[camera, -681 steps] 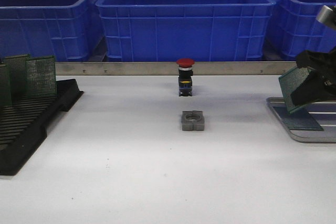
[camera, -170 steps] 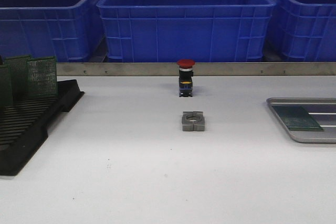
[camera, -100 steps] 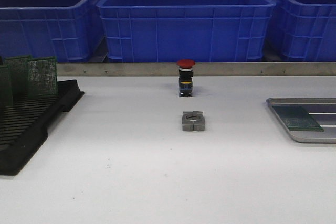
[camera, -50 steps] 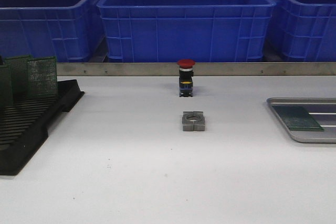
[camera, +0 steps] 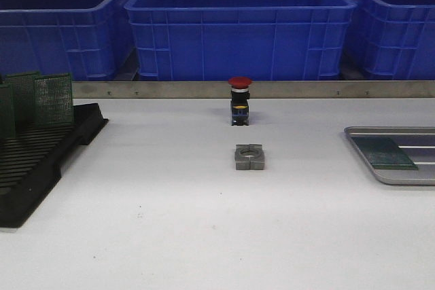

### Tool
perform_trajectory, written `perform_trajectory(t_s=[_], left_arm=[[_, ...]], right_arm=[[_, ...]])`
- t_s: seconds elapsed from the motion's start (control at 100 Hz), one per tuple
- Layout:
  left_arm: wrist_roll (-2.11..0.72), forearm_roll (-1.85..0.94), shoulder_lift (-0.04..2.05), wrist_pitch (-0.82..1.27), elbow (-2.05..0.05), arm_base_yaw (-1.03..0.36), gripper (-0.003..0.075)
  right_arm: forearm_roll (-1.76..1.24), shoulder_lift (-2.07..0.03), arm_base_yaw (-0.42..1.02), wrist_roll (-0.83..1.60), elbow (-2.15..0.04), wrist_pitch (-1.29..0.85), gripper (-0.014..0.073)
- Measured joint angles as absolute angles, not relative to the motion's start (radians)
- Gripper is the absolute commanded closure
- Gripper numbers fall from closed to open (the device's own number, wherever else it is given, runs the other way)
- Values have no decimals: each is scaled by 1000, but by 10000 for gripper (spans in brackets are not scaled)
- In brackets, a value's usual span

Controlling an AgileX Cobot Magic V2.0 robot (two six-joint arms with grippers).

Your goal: Place circuit board on tray

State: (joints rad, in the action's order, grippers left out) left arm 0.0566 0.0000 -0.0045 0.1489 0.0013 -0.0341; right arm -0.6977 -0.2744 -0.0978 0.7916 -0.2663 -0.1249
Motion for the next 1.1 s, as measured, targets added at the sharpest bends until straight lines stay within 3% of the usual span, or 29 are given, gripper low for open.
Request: perform_trajectory(t_s=[0.21,0.44,1.1], left_arm=[[57,0,-5,149,0,-34,741],[57,0,-5,148,1,-34,741],[58,0,-5,148,1,-34,741]], right_arm=[[-201,-235,-122,282,-191,-76,707],[65,-66,-130,-39,16,36,707],[128,9,-130,-103,27,-41,707]])
